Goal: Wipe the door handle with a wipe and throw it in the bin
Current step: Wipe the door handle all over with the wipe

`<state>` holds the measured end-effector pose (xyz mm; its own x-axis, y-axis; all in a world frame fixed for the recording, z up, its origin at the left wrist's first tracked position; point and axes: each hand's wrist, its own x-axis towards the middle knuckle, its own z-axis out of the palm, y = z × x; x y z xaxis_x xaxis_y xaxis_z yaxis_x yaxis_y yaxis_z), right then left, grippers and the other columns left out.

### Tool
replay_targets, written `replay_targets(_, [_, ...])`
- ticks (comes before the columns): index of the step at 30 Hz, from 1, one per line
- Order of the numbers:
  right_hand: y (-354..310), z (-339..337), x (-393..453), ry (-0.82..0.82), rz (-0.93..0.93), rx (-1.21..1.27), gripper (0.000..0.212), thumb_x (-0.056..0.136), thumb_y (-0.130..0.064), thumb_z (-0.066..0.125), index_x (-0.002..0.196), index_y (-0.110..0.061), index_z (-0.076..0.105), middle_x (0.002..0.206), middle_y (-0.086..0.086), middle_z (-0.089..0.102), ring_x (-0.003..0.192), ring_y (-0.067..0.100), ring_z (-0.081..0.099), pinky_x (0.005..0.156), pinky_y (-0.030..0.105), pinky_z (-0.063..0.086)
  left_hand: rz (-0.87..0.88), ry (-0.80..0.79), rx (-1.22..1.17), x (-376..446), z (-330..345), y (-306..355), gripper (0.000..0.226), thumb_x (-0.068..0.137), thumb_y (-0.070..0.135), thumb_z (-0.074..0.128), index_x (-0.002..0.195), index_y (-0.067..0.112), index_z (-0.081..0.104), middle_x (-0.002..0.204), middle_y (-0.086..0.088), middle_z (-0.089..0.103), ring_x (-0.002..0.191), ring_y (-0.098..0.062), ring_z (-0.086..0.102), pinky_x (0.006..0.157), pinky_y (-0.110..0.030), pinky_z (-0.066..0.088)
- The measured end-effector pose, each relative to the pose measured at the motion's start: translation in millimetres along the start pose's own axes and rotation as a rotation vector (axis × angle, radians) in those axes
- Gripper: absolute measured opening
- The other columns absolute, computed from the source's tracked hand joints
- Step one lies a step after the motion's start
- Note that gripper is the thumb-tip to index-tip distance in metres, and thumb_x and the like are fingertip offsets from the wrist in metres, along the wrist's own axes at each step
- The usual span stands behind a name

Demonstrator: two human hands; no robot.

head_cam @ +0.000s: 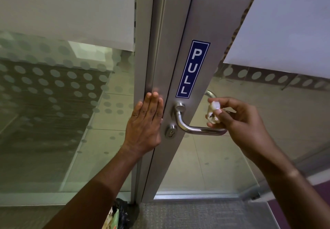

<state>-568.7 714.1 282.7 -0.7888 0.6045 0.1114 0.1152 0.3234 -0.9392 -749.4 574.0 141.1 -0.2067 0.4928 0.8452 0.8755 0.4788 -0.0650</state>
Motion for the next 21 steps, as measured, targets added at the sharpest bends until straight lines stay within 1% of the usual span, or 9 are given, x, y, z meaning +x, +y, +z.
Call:
replay_targets(4, [4, 3, -1, -0.025, -0.043, -0.021, 0.016, 0.085, -0.007, 0.066, 0.081, -0.019, 0.075, 0.104, 0.009, 0.069, 0.096, 0.023, 0.068, 0.079, 0.035, 0.053, -0.001, 0.001, -0.003, 0, -1, 0, 0.086, 0.090, 0.020, 0.042, 0.153, 0.008, -0.016, 0.160, -0.008, -0.026, 0.149, -0.021, -0.017, 0.122, -0.036, -0.009])
replay_targets(6, [5, 5, -1, -0.038, -0.074, -0.060, 0.013, 0.078, -0.018, 0.062, 0.077, -0.019, 0.075, 0.102, 0.007, 0.067, 0.099, 0.023, 0.063, 0.081, 0.037, 0.050, 0.002, 0.007, -0.006, 0, -1, 0, 0.087, 0.090, 0.020, 0.043, 0.152, 0.007, -0.016, 0.160, -0.008, -0.026, 0.149, -0.021, -0.017, 0.122, -0.036, -0.009])
replay_targets(8, [6, 9, 0, -0.018, -0.110, -0.143, 0.009, 0.082, -0.023, 0.065, 0.079, -0.022, 0.074, 0.099, 0.001, 0.066, 0.098, 0.017, 0.063, 0.085, 0.039, 0.052, 0.003, 0.007, -0.010, 1, -2, 1, 0.088, 0.089, 0.019, 0.043, 0.152, 0.007, -0.017, 0.160, -0.008, -0.026, 0.149, -0.021, -0.018, 0.122, -0.036, -0.009])
replay_targets(9, [7, 12, 0, 0.005, -0.154, -0.216, 0.006, 0.084, -0.020, 0.068, 0.083, -0.024, 0.073, 0.098, -0.003, 0.067, 0.095, 0.012, 0.064, 0.085, 0.036, 0.054, 0.002, 0.008, -0.011, 2, -2, 0, 0.088, 0.088, 0.018, 0.043, 0.152, 0.008, -0.017, 0.160, -0.008, -0.026, 0.149, -0.021, -0.018, 0.122, -0.036, -0.009])
replay_targets(13, [2, 25, -1, 0.068, -0.372, -0.454, 0.026, 0.083, -0.015, 0.070, 0.102, -0.029, 0.059, 0.090, -0.016, 0.065, 0.085, 0.000, 0.064, 0.073, 0.011, 0.052, 0.001, -0.005, -0.004, 1, -3, 1, 0.089, 0.088, 0.019, 0.044, 0.152, 0.007, -0.016, 0.160, -0.008, -0.026, 0.149, -0.021, -0.018, 0.122, -0.036, -0.008])
replay_targets(15, [1, 31, 1, 0.046, -0.466, -0.555, 0.021, 0.083, -0.017, 0.068, 0.102, -0.024, 0.061, 0.092, -0.015, 0.064, 0.083, 0.001, 0.063, 0.073, 0.009, 0.049, 0.000, -0.014, 0.008, 1, -3, 1, 0.089, 0.088, 0.019, 0.045, 0.152, 0.006, -0.016, 0.160, -0.009, -0.026, 0.149, -0.022, -0.018, 0.122, -0.036, -0.009])
replay_targets(17, [0, 38, 3, 0.006, -0.555, -0.676, 0.020, 0.084, -0.019, 0.064, 0.104, -0.017, 0.066, 0.101, -0.007, 0.061, 0.092, 0.006, 0.060, 0.081, 0.016, 0.051, 0.001, -0.022, 0.017, 1, -4, 0, 0.094, 0.086, 0.019, 0.050, 0.152, 0.006, -0.015, 0.160, -0.010, -0.026, 0.149, -0.022, -0.017, 0.122, -0.036, -0.009])
replay_targets(19, [1, 45, 4, -0.019, -0.618, -0.820, 0.029, 0.084, -0.019, 0.061, 0.112, -0.011, 0.067, 0.112, 0.005, 0.058, 0.108, 0.022, 0.057, 0.091, 0.033, 0.053, 0.002, -0.035, 0.027, 2, -5, 0, 0.101, 0.082, 0.017, 0.056, 0.152, 0.005, -0.015, 0.160, -0.011, -0.026, 0.149, -0.023, -0.018, 0.122, -0.036, -0.010])
replay_targets(21, [2, 50, 5, -0.014, -0.676, -0.930, 0.036, 0.084, -0.018, 0.061, 0.119, -0.008, 0.064, 0.112, 0.015, 0.061, 0.112, 0.034, 0.057, 0.092, 0.047, 0.051, 0.006, -0.043, 0.028, 2, -5, 0, 0.101, 0.081, 0.017, 0.056, 0.153, 0.005, -0.014, 0.160, -0.011, -0.026, 0.150, -0.023, -0.017, 0.122, -0.036, -0.010])
